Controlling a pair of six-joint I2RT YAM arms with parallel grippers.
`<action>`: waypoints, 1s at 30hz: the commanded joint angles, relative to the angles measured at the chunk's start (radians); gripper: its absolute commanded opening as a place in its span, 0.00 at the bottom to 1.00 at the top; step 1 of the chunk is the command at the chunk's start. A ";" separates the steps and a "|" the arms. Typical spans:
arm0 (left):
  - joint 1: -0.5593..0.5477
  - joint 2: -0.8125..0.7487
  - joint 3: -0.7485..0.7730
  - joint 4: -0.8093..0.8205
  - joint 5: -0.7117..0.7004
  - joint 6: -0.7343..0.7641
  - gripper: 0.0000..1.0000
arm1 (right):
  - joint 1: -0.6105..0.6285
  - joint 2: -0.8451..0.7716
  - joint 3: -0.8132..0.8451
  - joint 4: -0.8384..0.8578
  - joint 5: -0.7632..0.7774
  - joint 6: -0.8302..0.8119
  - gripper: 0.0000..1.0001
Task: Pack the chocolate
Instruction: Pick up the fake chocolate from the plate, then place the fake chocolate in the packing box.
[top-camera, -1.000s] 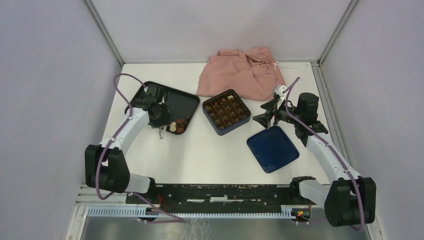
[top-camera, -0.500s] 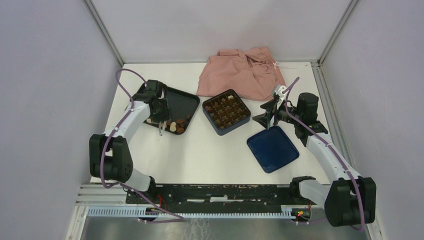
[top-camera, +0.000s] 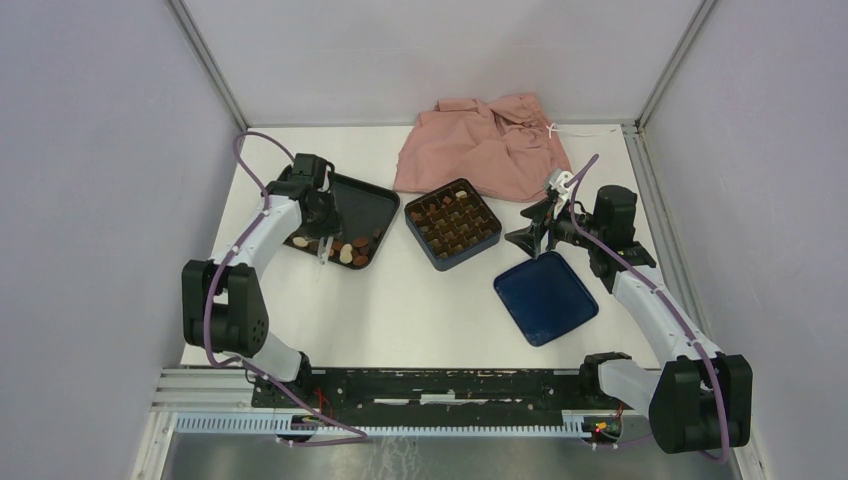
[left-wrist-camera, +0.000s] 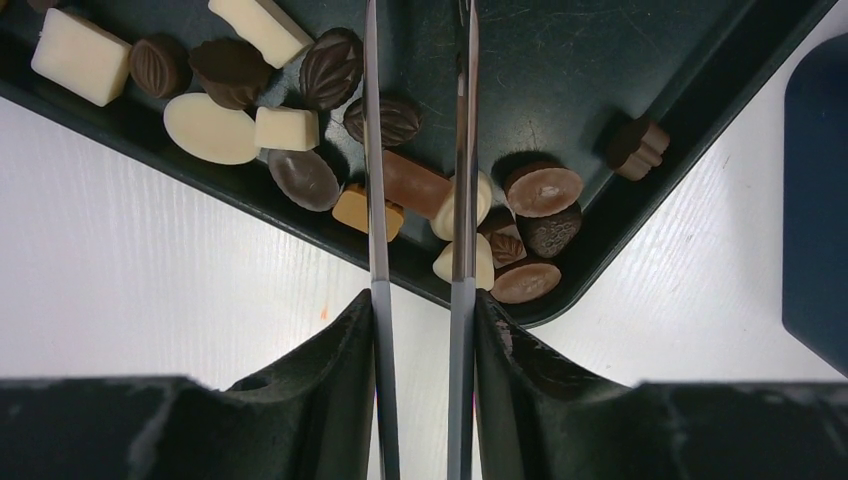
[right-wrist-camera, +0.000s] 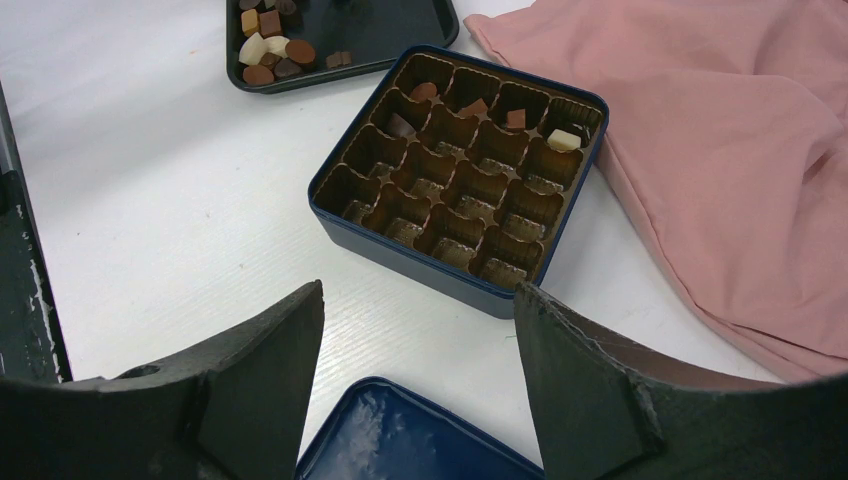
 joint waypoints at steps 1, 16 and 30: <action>0.007 -0.044 0.038 0.017 0.026 0.041 0.16 | 0.007 0.001 0.042 0.008 -0.005 -0.014 0.75; 0.003 -0.345 -0.098 0.105 0.378 0.011 0.07 | 0.006 0.003 0.041 0.009 -0.002 -0.015 0.75; -0.236 -0.394 -0.142 0.258 0.443 -0.146 0.08 | 0.006 -0.001 0.041 0.008 -0.001 -0.016 0.75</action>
